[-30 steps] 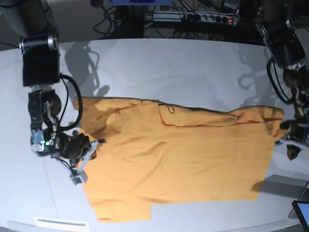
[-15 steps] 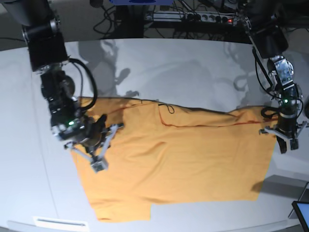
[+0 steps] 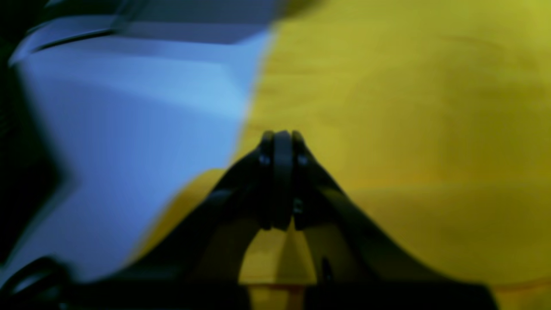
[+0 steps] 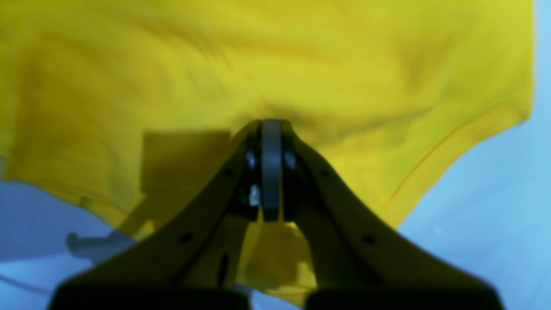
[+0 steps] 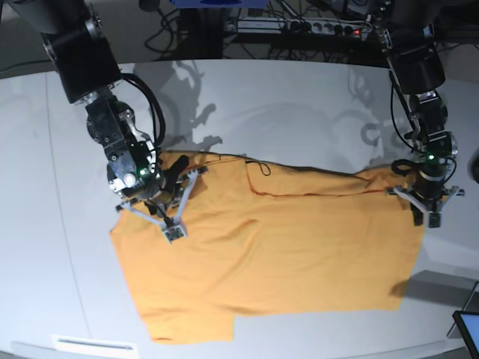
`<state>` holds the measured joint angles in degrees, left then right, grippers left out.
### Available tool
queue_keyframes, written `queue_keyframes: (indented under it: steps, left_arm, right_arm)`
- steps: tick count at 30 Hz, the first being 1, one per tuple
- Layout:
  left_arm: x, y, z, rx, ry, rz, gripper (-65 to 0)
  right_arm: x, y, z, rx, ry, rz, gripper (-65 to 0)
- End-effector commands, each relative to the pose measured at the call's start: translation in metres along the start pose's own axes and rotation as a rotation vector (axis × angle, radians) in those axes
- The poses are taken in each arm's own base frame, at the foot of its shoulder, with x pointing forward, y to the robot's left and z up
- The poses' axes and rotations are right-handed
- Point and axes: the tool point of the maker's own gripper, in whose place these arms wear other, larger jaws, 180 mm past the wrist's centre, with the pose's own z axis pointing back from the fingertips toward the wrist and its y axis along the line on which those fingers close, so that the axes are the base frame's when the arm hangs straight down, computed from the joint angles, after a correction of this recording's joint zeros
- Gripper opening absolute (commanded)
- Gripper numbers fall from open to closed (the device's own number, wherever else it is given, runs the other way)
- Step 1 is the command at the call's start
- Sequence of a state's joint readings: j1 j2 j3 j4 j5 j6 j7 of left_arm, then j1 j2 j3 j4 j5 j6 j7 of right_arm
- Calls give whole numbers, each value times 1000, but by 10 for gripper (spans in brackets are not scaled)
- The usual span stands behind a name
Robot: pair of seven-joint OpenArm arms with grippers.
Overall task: Fold the T-shirt properly
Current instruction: 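Pull the pinched collar edge with both grippers toward the robot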
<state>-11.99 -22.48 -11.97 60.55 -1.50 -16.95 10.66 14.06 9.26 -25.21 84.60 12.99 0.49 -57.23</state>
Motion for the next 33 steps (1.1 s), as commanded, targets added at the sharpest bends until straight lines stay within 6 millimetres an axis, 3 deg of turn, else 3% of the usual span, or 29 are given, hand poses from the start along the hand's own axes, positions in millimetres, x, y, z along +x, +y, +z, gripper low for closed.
queue_keyframes:
  steps: [1, 9, 12, 17, 27, 33]
  left_arm:
    - [10, 12, -3, 17, -25, -20, -650]
    - [-37, 2, -5, -13, 96, -10, -650]
    - [-59, -15, -5, -60, 160, -74, -650]
    - [-96, -37, 0, -106, 262, -154, -650]
    - [-173, -64, 50, -170, 401, -156, -650]
    - [-181, -72, 68, -173, 391, -17, -650]
  right_arm:
    - [17, -2, 2, -7, -44, -1, -650]
    - [-21, 13, -21, 26, 75, -38, -650]
    - [-35, 18, -28, 47, 100, -81, -650]
    - [-74, 18, -39, 87, 176, -162, -650]
    - [-146, 31, -36, 95, 283, -255, -650]
    - [-157, 39, -22, 75, 278, -289, -650]
